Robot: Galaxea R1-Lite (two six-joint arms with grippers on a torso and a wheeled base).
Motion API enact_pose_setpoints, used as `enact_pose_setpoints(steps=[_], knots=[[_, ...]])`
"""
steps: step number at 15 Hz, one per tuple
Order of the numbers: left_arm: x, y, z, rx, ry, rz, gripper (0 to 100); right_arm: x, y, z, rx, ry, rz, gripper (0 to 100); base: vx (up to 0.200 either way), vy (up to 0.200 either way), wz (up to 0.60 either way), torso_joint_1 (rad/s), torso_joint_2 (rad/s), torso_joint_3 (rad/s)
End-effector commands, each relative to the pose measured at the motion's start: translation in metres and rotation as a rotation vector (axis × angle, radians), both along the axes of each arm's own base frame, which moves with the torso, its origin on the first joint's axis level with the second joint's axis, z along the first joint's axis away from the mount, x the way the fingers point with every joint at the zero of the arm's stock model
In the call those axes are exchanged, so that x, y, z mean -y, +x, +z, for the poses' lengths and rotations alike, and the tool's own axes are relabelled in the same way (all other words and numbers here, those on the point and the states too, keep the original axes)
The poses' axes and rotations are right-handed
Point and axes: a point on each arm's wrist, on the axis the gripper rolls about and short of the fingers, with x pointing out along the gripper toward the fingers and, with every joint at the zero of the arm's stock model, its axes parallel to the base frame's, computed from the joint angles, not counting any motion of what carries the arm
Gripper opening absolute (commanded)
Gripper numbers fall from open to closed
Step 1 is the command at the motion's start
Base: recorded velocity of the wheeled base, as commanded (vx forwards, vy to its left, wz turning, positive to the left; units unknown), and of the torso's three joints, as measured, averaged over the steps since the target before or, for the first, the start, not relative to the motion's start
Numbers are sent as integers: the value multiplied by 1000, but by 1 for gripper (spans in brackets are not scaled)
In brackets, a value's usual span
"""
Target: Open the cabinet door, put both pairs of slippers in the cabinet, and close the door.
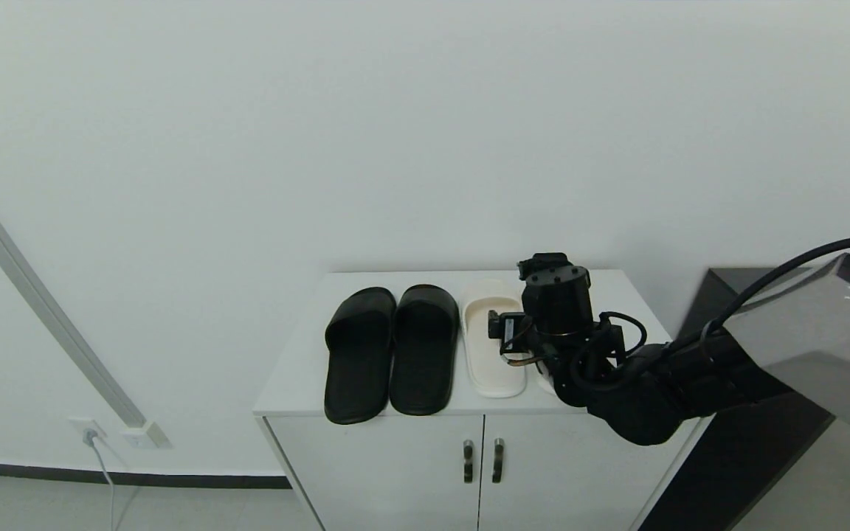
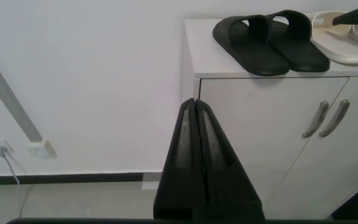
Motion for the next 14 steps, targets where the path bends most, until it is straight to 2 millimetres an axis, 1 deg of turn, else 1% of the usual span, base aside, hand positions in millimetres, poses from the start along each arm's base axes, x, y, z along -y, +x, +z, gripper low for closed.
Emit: enact_pose_setpoints(steps=[1,6,7,12,14], knots=[[0,0,0,-1,0,0,0,-1,15,-6,1,1,-19,100,0,0,0,0,0,0],[0,0,0,-1,0,0,0,-8,25,-6,8,5,-21,100,0,0,0,0,0,0],[0,0,0,-1,0,0,0,-9,26,-8,7,3,-20,0,0,0,0,0,0,0],[0,0,0,-1,0,0,0,-9,27,-11,3,-2,-21,0,0,0,0,0,0,0],[0,0,0,-1,0,0,0,-9,27,-8,9,1,-26,0,0,0,0,0,0,0]])
